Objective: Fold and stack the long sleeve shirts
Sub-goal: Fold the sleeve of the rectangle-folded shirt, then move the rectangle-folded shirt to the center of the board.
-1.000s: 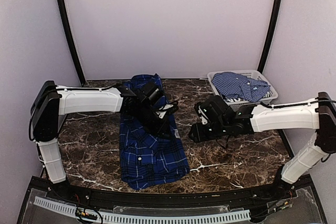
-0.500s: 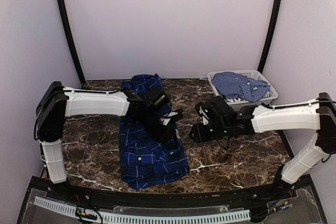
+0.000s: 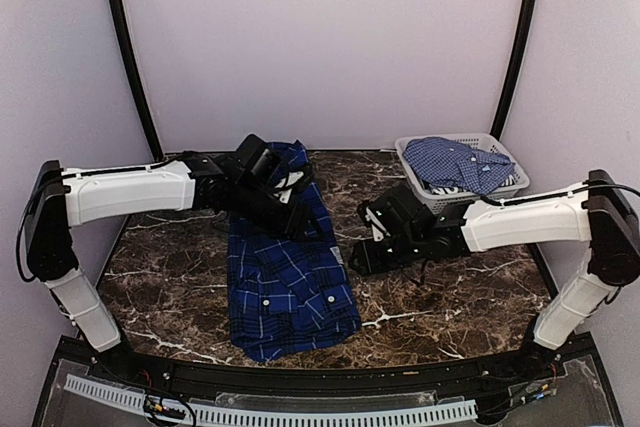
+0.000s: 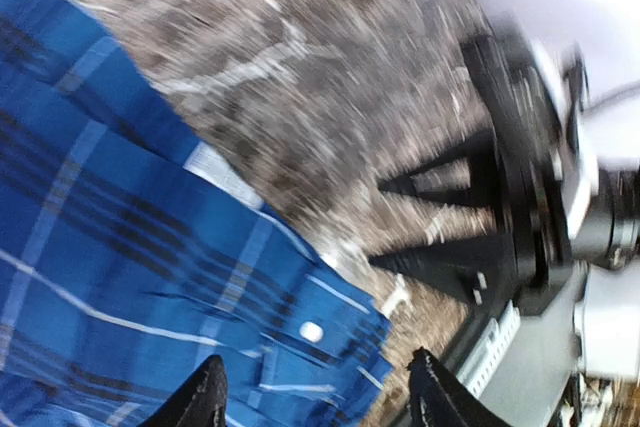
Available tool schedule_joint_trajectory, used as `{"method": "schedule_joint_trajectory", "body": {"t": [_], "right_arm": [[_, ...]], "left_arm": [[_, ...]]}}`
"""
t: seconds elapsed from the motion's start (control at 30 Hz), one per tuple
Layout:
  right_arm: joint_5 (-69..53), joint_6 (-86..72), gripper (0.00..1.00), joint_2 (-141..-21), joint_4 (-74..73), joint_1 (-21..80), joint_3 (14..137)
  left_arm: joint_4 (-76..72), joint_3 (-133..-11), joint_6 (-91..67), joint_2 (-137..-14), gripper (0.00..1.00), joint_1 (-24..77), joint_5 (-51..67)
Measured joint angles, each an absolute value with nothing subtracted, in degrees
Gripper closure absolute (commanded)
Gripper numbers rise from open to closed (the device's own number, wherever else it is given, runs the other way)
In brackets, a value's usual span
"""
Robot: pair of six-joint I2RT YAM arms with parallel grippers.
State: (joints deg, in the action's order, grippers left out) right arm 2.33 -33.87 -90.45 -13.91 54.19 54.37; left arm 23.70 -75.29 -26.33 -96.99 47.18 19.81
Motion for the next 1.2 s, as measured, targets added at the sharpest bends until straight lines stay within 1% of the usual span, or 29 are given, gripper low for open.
{"method": "schedule_joint_trajectory", "body": {"t": [0.07, 0.13, 0.23, 0.33, 0.43, 0.73, 0.87, 1.0, 1.2], "right_arm": [[1.8, -33.2, 0.54, -93.0, -13.4, 55.3, 56.4], [1.0, -32.7, 0.56, -95.8, -12.7, 56.7, 58.7], [-0.4, -31.7, 0.57, -99.3, -11.8, 57.7, 61.2], [-1.9, -31.1, 0.57, -102.6, -11.0, 58.1, 63.5], [-2.9, -30.5, 0.57, -105.3, -10.0, 58.2, 64.9], [-4.5, -29.6, 0.58, -108.2, -8.7, 59.3, 64.3], [-4.1, -28.9, 0.57, -108.2, -8.7, 61.1, 62.7], [-3.1, -28.1, 0.57, -108.2, -7.9, 62.1, 62.2], [-2.5, -27.7, 0.58, -106.7, -7.2, 64.2, 60.0]], "left_arm": [[21.4, -73.0, -27.9, -95.5, 0.47, 43.4, 19.4], [19.6, -72.1, -29.3, -95.8, 0.48, 39.2, 18.5], [16.5, -72.3, -30.3, -97.8, 0.50, 34.5, 16.8], [14.0, -75.2, -30.7, -102.4, 0.53, 31.9, 15.6], [11.7, -79.0, -30.8, -108.0, 0.56, 30.2, 14.9], [7.3, -84.8, -31.2, -121.2, 0.56, 24.4, 14.1], [7.3, -90.0, -31.0, -126.8, 0.56, 22.7, 14.2], [7.3, -93.8, -30.9, -129.6, 0.57, 22.8, 14.6], [7.4, -94.5, -31.2, -130.3, 0.56, 23.3, 17.8]]}}
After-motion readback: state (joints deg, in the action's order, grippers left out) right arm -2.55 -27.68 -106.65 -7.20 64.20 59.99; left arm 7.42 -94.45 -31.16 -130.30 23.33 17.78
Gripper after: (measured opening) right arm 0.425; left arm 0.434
